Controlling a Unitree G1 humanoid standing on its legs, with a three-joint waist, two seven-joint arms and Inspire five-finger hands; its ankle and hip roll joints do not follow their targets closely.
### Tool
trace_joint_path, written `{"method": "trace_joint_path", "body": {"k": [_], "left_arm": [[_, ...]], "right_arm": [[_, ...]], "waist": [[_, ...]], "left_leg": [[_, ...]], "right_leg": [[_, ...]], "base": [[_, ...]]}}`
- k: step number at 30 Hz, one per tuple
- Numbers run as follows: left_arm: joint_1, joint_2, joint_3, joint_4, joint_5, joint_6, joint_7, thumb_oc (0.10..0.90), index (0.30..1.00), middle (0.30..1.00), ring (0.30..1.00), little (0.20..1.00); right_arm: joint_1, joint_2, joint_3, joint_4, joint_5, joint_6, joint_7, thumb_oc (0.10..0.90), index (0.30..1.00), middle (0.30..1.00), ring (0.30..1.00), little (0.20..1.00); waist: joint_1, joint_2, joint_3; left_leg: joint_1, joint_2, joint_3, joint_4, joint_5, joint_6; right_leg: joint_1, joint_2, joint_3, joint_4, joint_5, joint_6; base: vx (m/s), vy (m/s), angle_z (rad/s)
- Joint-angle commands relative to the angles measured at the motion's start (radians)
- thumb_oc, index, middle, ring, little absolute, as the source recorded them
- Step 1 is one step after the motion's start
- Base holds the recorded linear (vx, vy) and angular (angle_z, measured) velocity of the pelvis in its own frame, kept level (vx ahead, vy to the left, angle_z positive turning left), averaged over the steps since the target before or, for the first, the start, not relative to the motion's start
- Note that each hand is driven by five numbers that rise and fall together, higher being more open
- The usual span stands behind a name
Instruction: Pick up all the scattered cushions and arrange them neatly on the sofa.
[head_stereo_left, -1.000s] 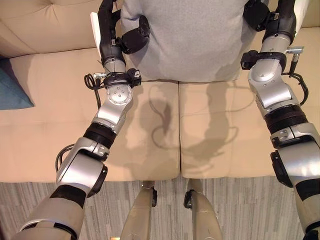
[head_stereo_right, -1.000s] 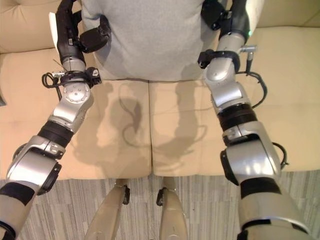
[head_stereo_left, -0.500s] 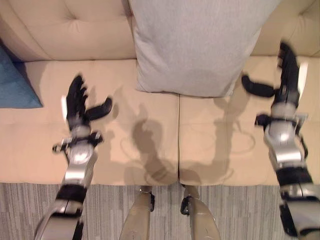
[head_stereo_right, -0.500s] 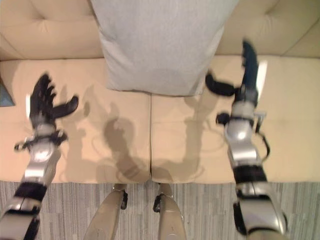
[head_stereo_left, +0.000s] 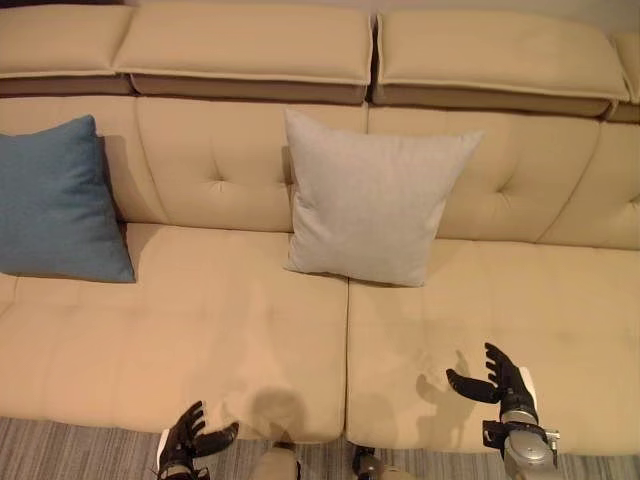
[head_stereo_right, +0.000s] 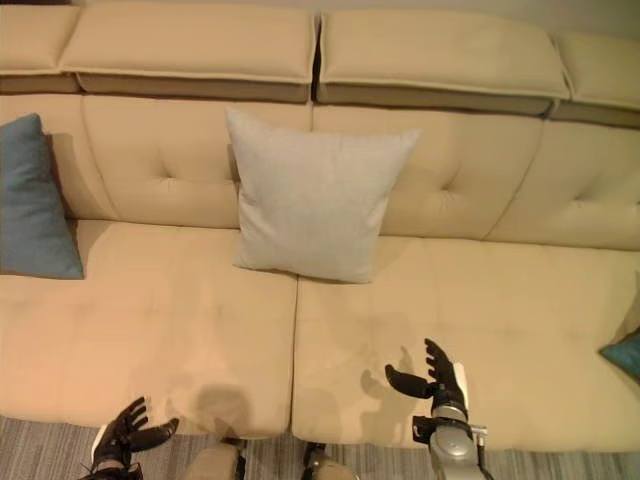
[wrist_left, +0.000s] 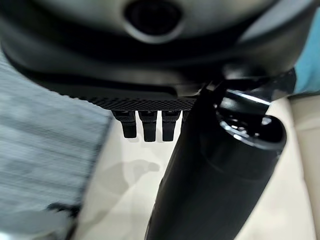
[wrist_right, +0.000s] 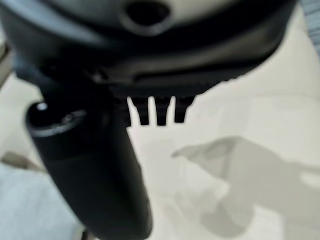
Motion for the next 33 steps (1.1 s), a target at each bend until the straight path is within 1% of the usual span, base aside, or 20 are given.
{"method": "trace_joint_path", "body": {"k": [1, 3, 6, 10, 11, 12, 13, 15, 16, 17, 18, 19, 20, 22, 24, 25, 26, 27, 29, 33], "left_arm": [[-0.065, 0.031, 0.015, 0.059, 0.062, -0.023, 0.012, 0.800, 0.900, 0.900, 0.900, 0.900], [-0.072, 0.015, 0.004, 0.137, 0.082, -0.014, 0.018, 0.800, 0.900, 0.900, 0.900, 0.900], [-0.076, 0.008, -0.008, 0.156, 0.084, -0.015, 0.021, 0.800, 0.900, 0.900, 0.900, 0.900], [-0.108, 0.007, -0.055, 0.178, 0.124, -0.010, 0.034, 0.800, 0.900, 0.900, 0.900, 0.900], [-0.133, 0.008, -0.073, 0.179, 0.129, -0.010, 0.040, 0.800, 0.900, 0.900, 0.900, 0.900], [-0.141, 0.009, -0.077, 0.187, 0.136, -0.006, 0.040, 0.800, 0.900, 0.900, 0.900, 0.900], [-0.142, 0.009, -0.077, 0.188, 0.136, -0.007, 0.040, 0.800, 0.900, 0.900, 0.900, 0.900], [-0.174, 0.017, -0.081, 0.225, 0.146, -0.004, 0.052, 0.800, 0.900, 0.900, 0.900, 0.900], [-0.175, 0.017, -0.080, 0.226, 0.146, -0.004, 0.052, 0.800, 0.900, 0.900, 0.900, 0.900], [-0.188, 0.025, -0.082, 0.239, 0.152, -0.001, 0.058, 0.800, 0.900, 0.900, 0.900, 0.900], [-0.186, 0.037, -0.086, 0.261, 0.182, 0.010, 0.059, 0.800, 0.900, 0.900, 0.900, 0.900], [-0.186, 0.037, -0.086, 0.261, 0.182, 0.010, 0.059, 0.800, 0.900, 0.900, 0.900, 0.900], [-0.176, 0.038, -0.081, 0.282, 0.187, 0.017, 0.052, 0.800, 0.900, 0.900, 0.900, 0.900], [-0.165, 0.043, -0.070, 0.297, 0.183, 0.023, 0.048, 0.800, 0.900, 0.900, 0.900, 0.900], [-0.154, 0.046, -0.065, 0.303, 0.180, 0.025, 0.045, 0.800, 0.900, 0.900, 0.900, 0.900], [-0.154, 0.046, -0.065, 0.303, 0.180, 0.025, 0.045, 0.800, 0.900, 0.900, 0.900, 0.900], [-0.151, 0.043, -0.057, 0.294, 0.158, 0.019, 0.054, 0.800, 0.900, 0.900, 0.900, 0.900], [-0.152, 0.040, -0.059, 0.298, 0.157, 0.018, 0.056, 0.800, 0.900, 0.900, 0.900, 0.900], [-0.171, 0.034, -0.075, 0.304, 0.155, 0.016, 0.061, 0.800, 0.900, 0.900, 0.900, 0.900], [-0.182, 0.019, -0.097, 0.303, 0.164, 0.018, 0.058, 0.800, 0.900, 0.900, 0.900, 0.900]], "right_arm": [[-0.076, -0.054, 0.014, -0.013, -0.012, -0.047, 0.004, 0.800, 0.900, 0.900, 0.900, 0.900], [-0.087, -0.052, 0.054, 0.062, -0.043, -0.029, 0.014, 0.800, 0.900, 0.900, 0.900, 0.900], [-0.090, -0.050, 0.075, 0.097, -0.061, -0.019, 0.022, 0.800, 0.900, 0.900, 0.900, 0.900], [-0.109, -0.048, 0.108, 0.193, -0.103, 0.003, 0.012, 0.800, 0.900, 0.900, 0.900, 0.900], [-0.125, -0.036, 0.123, 0.235, -0.110, 0.015, 0.010, 0.800, 0.900, 0.900, 0.900, 0.900], [-0.127, -0.031, 0.129, 0.244, -0.116, 0.022, 0.011, 0.800, 0.900, 0.900, 0.900, 0.900], [-0.127, -0.031, 0.129, 0.245, -0.116, 0.022, 0.011, 0.800, 0.900, 0.900, 0.900, 0.900], [-0.150, -0.007, 0.143, 0.281, -0.121, 0.036, 0.004, 0.800, 0.900, 0.900, 0.900, 0.900], [-0.151, -0.007, 0.143, 0.281, -0.121, 0.036, 0.004, 0.800, 0.900, 0.900, 0.900, 0.900], [-0.163, -0.001, 0.147, 0.291, -0.120, 0.041, 0.003, 0.800, 0.900, 0.900, 0.900, 0.900], [-0.159, 0.005, 0.166, 0.308, -0.125, 0.041, 0.010, 0.800, 0.900, 0.900, 0.900, 0.900], [-0.159, 0.006, 0.166, 0.308, -0.125, 0.041, 0.010, 0.800, 0.900, 0.900, 0.900, 0.900], [-0.149, 0.013, 0.172, 0.333, -0.126, 0.038, 0.014, 0.800, 0.900, 0.900, 0.900, 0.900], [-0.144, 0.019, 0.173, 0.352, -0.124, 0.037, 0.016, 0.800, 0.900, 0.900, 0.900, 0.900], [-0.141, 0.024, 0.167, 0.366, -0.116, 0.039, 0.017, 0.800, 0.900, 0.900, 0.900, 0.900], [-0.141, 0.025, 0.166, 0.366, -0.116, 0.039, 0.017, 0.800, 0.900, 0.900, 0.900, 0.900], [-0.154, 0.026, 0.176, 0.359, -0.113, 0.043, 0.008, 0.800, 0.900, 0.900, 0.900, 0.900], [-0.161, 0.023, 0.181, 0.359, -0.111, 0.043, 0.005, 0.800, 0.900, 0.900, 0.900, 0.900], [-0.173, 0.007, 0.193, 0.348, -0.104, 0.038, -0.005, 0.800, 0.900, 0.900, 0.900, 0.900], [-0.168, -0.008, 0.190, 0.353, -0.096, 0.036, -0.007, 0.800, 0.900, 0.900, 0.900, 0.900]], "waist": [[-0.008, -0.052, -0.021], [-0.015, -0.046, -0.044], [-0.028, -0.037, -0.062], [-0.042, -0.029, -0.072], [-0.046, -0.035, -0.066], [-0.047, -0.036, -0.066], [-0.047, -0.036, -0.066], [-0.051, -0.037, -0.047], [-0.051, -0.038, -0.048], [-0.050, -0.036, -0.039], [-0.037, -0.030, -0.031], [-0.038, -0.031, -0.033], [-0.022, -0.023, -0.049], [-0.003, -0.023, -0.068], [0.029, -0.040, -0.095], [0.030, -0.041, -0.090], [0.061, -0.059, -0.094], [0.066, -0.063, -0.097], [0.056, -0.059, -0.086], [0.042, -0.044, -0.068]], "left_leg": [[0.028, -0.025, 0.063, 0.297, -0.182, 0.004], [0.111, -0.030, 0.019, 0.343, -0.224, 0.006], [0.177, -0.035, -0.011, 0.296, -0.236, 0.005], [0.242, -0.069, -0.022, 0.180, -0.313, 0.046], [0.237, -0.101, -0.041, 0.155, -0.320, 0.066], [0.240, -0.112, -0.047, 0.136, -0.319, 0.075], [0.240, -0.112, -0.046, 0.134, -0.318, 0.075], [0.214, -0.130, -0.053, 0.115, -0.289, 0.094], [0.213, -0.131, -0.052, 0.115, -0.289, 0.094], [0.196, -0.128, -0.049, 0.118, -0.279, 0.101], [0.170, -0.124, -0.033, 0.121, -0.252, 0.115], [0.167, -0.125, -0.033, 0.120, -0.250, 0.115], [0.159, -0.115, -0.029, 0.101, -0.229, 0.123], [0.150, -0.102, -0.015, 0.083, -0.207, 0.125], [0.113, -0.106, 0.009, 0.078, -0.189, 0.115], [0.121, -0.107, 0.010, 0.078, -0.191, 0.116], [0.080, -0.101, 0.035, 0.072, -0.169, 0.098], [0.069, -0.096, 0.037, 0.075, -0.159, 0.090], [0.038, -0.080, 0.044, 0.084, -0.131, 0.067], [0.021, -0.074, 0.040, 0.089, -0.107, 0.052]], "right_leg": [[0.048, -0.059, -0.016, 0.028, -0.059, 0.044], [0.054, -0.053, 0.011, 0.046, -0.053, 0.046], [0.048, -0.050, 0.023, 0.063, -0.053, 0.048], [0.003, -0.069, 0.041, 0.099, -0.022, 0.066], [-0.044, -0.093, 0.052, 0.106, 0.023, 0.086], [-0.059, -0.099, 0.057, 0.103, 0.035, 0.094], [-0.059, -0.099, 0.057, 0.103, 0.035, 0.095], [-0.126, -0.124, 0.090, 0.128, 0.080, 0.129], [-0.129, -0.124, 0.091, 0.130, 0.079, 0.130], [-0.141, -0.115, 0.115, 0.156, 0.054, 0.129], [-0.107, -0.085, 0.140, 0.246, -0.016, 0.109], [-0.109, -0.087, 0.140, 0.246, -0.015, 0.109], [-0.069, -0.068, 0.127, 0.305, -0.071, 0.085], [-0.013, -0.048, 0.114, 0.359, -0.127, 0.075], [0.083, -0.044, 0.092, 0.288, -0.153, 0.081], [0.092, -0.044, 0.092, 0.285, -0.154, 0.081], [0.113, -0.050, 0.068, 0.196, -0.164, 0.077], [0.116, -0.046, 0.073, 0.160, -0.168, 0.074], [0.113, -0.020, 0.087, 0.101, -0.165, 0.056], [0.126, -0.006, 0.073, 0.068, -0.162, 0.041]], "base": [[-0.14, 0.082, -0.10], [-0.08, 0.125, -0.21], [-0.04, 0.099, -0.13], [-0.18, 0.147, 0.07], [-0.33, 0.205, -0.29], [-0.25, 0.148, -0.22], [-0.19, 0.100, -0.17], [-0.30, 0.094, -0.10], [-0.32, 0.052, -0.22], [-0.34, 0.049, -0.29], [-0.34, 0.049, -0.21], [-0.33, 0.046, -0.10], [-0.16, -0.005, -0.06], [-0.18, -0.053, -0.26], [-0.15, -0.102, -0.25], [-0.25, -0.164, -0.52], [-0.20, -0.182, -0.62], [-0.26, -0.277, -0.72], [-0.17, -0.253, -0.16], [-0.13, -0.120, 0.26]]}}
